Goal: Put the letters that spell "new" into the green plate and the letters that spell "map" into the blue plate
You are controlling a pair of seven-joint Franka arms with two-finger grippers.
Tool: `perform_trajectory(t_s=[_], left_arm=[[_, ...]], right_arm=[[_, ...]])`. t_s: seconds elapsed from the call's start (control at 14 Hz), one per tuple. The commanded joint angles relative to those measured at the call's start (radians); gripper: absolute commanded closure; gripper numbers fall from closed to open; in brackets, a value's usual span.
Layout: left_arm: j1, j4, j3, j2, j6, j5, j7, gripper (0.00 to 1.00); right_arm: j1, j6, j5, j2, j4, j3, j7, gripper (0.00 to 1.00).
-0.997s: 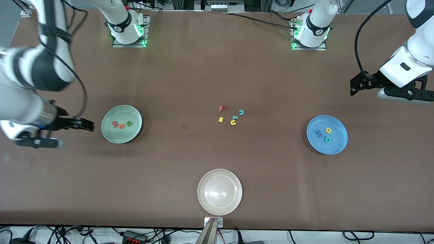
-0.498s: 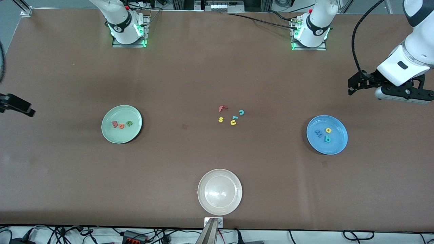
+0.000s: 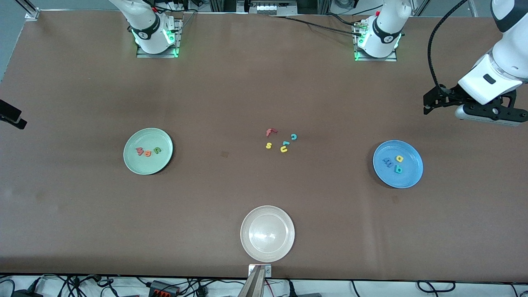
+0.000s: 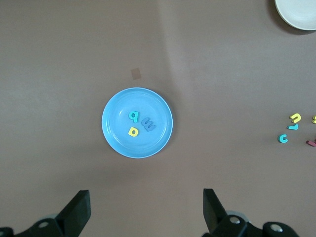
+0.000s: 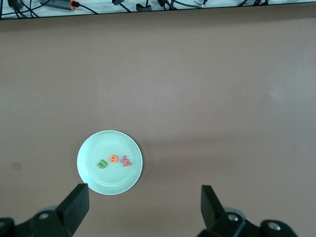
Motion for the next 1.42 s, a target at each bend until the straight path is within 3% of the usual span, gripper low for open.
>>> perform_trajectory(t_s=[0.0, 0.21, 0.57, 1.07, 1.35], left_arm=[[-0.001, 0.021, -0.001, 0.003, -0.023, 0.021, 0.003, 0.00], [0.003, 0.021, 0.000, 0.003, -0.023, 0.021, 0.006, 0.00], [0.003, 0.021, -0.001, 0.003, -0.024, 0.021, 0.007, 0.00], [0.007, 0.021, -0.003, 0.002, -0.026, 0.021, 0.006, 0.00], [0.007, 0.021, -0.004, 0.000, -0.047, 0.021, 0.003, 0.00]], right_arm=[[0.015, -0.008, -0.016, -0.021, -0.013, -0.015, -0.004, 0.00], [-0.010, -0.008, -0.012, -0.049, -0.030, 0.033, 0.015, 0.00], [-0.008, -0.043, -0.016, -0.093, -0.123, 0.031, 0.025, 0.00], [-0.010, 0.042, -0.016, -0.269, -0.358, 0.028, 0.025, 0.00], [-0.013, 0.021, -0.016, -0.300, -0.390, 0.028, 0.020, 0.00]])
